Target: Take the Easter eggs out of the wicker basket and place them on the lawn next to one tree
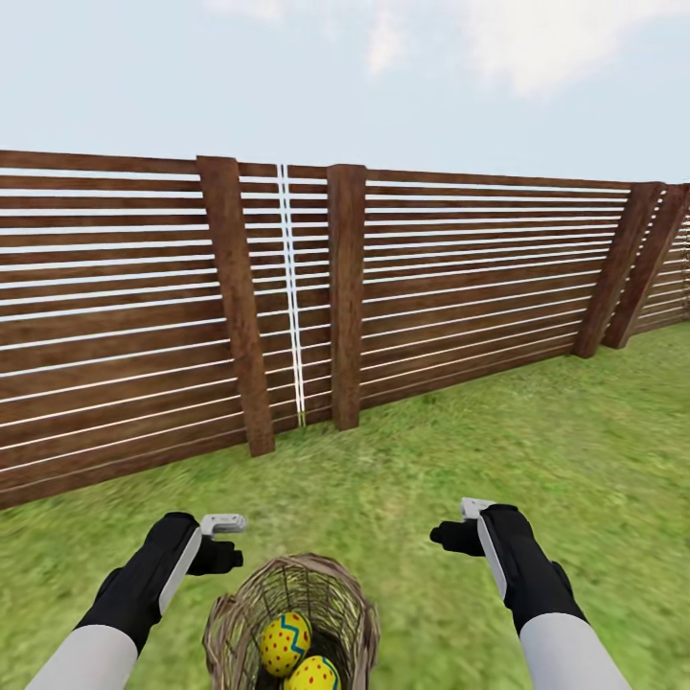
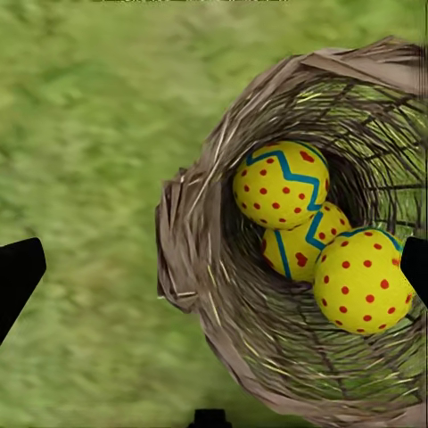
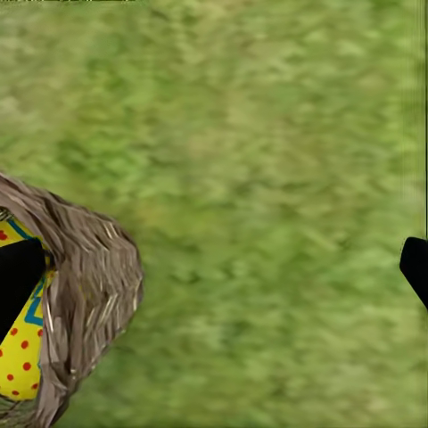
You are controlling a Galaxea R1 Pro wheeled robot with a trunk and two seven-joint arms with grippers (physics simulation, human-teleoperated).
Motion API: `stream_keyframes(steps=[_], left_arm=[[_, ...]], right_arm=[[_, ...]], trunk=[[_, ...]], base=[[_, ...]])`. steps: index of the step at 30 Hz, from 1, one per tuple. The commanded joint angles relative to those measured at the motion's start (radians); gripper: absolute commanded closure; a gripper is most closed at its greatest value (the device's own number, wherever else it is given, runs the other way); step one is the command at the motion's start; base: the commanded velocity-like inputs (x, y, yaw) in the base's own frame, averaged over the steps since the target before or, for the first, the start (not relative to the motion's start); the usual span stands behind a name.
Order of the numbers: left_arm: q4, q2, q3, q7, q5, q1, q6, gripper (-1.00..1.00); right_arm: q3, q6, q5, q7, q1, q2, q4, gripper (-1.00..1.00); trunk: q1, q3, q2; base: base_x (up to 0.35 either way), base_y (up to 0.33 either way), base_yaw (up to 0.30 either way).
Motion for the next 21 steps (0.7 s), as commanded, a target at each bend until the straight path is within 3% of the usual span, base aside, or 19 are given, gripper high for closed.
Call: stream_keyframes(steps=[1,7,21], left_arm=[[-0.001,0.001,-0.003,0.004,0.008,0.0,0.004,-1.0],[-0.001,0.0,-0.002,0.004,0.011,0.0,0.004,-1.0],[-0.001,0.005,0.003,0.004,0.008,0.0,-0.012,-1.0]], right_arm=[[-0.004,0.004,0.011,0.009,-0.001,0.001,-0.001,-1.0],[-0.003,0.004,0.013,0.008,-0.001,0.002,-0.001,-1.0],[-0.002,0.002,0.013,0.008,-0.001,0.002,-0.001,-1.0]], trunk=[[0.004,-0.003,-0.008],[0.027,-0.017,-0.05],[0.081,-0.06,-0.148]], base=[[0.0,0.0,-0.201],[0.0,0.0,-0.172],[0.0,0.0,-0.007]])
